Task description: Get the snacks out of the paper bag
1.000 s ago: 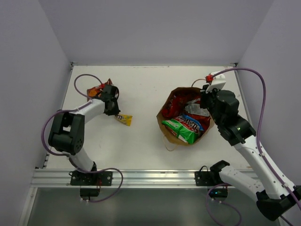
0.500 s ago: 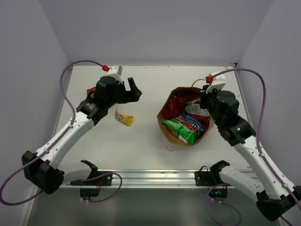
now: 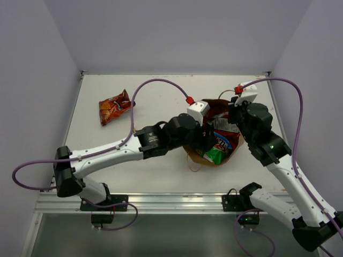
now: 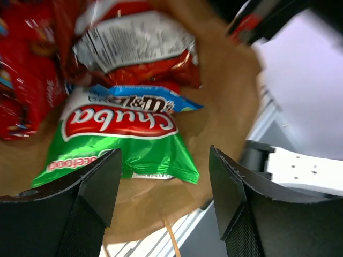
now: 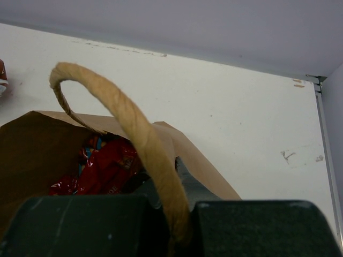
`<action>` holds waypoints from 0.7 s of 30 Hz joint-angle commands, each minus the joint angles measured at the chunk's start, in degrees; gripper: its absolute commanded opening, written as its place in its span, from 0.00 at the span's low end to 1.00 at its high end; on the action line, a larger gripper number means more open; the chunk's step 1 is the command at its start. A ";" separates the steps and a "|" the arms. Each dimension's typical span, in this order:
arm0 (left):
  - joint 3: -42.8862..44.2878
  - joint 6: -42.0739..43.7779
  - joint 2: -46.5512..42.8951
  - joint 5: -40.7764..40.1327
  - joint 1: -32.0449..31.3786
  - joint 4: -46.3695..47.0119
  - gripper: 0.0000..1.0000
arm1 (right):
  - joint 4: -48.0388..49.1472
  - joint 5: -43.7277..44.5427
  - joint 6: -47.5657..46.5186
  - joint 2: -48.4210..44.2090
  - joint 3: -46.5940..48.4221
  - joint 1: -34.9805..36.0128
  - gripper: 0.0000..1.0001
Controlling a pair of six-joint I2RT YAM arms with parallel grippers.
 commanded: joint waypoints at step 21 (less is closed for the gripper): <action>6.63 -6.36 21.03 -6.28 4.69 10.33 0.70 | -0.23 -0.18 0.85 -3.55 -3.37 -0.06 0.01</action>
